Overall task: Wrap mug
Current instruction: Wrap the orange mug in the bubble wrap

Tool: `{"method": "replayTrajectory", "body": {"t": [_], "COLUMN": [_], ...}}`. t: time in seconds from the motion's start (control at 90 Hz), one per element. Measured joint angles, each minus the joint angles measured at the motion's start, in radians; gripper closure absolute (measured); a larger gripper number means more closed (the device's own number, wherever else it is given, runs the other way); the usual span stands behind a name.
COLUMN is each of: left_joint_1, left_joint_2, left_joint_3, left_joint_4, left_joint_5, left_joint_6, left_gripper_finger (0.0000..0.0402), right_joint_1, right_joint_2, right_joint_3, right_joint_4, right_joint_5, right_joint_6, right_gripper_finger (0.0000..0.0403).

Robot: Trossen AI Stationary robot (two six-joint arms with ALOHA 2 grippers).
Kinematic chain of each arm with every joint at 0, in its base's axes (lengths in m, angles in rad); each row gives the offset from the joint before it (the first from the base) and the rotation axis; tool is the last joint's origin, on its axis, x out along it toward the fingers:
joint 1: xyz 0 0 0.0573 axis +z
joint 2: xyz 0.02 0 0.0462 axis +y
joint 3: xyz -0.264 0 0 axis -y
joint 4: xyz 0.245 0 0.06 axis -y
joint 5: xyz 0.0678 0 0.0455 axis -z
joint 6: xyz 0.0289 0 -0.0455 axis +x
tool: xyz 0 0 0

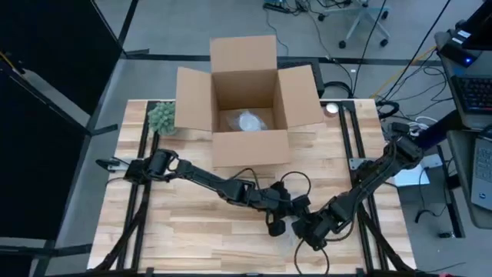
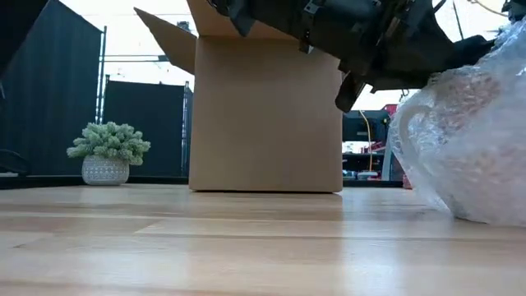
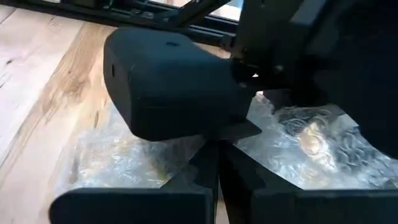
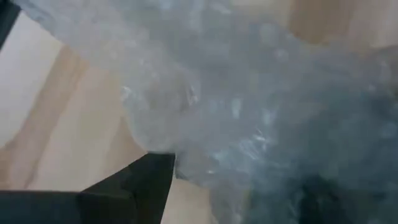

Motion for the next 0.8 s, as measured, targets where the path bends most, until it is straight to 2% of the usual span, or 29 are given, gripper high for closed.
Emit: {"method": "replayTrajectory", "body": {"t": [0.111, 0.411, 0.578, 0.667, 0.8], "left_joint_1": [0.0, 0.0, 0.0, 0.0, 0.0], "left_joint_2": [0.0, 0.001, 0.001, 0.001, 0.001], "left_joint_3": [0.0, 0.001, 0.002, 0.002, 0.002], "left_joint_4": [0.001, 0.005, 0.005, 0.005, 0.005], "left_joint_5": [0.006, 0.006, 0.006, 0.006, 0.006], "left_joint_6": [-0.005, -0.01, -0.01, -0.01, -0.01], "left_gripper_finger": [0.0401, 0.0401, 0.0401, 0.0401, 0.0401], "right_joint_1": [-0.001, 0.016, 0.046, 0.061, 0.057], "right_joint_2": [0.003, 0.008, 0.007, 0.006, 0.003], "right_joint_3": [0.056, 0.33, 0.471, 0.53, 0.539], "right_joint_4": [-0.085, -0.471, -0.703, -0.812, -0.854], "right_joint_5": [-0.009, -0.022, -0.009, 0.064, 0.289], "right_joint_6": [0.001, 0.044, 0.118, 0.154, 0.192], "right_gripper_finger": [0.0172, 0.0172, 0.0172, 0.0172, 0.0172]}}
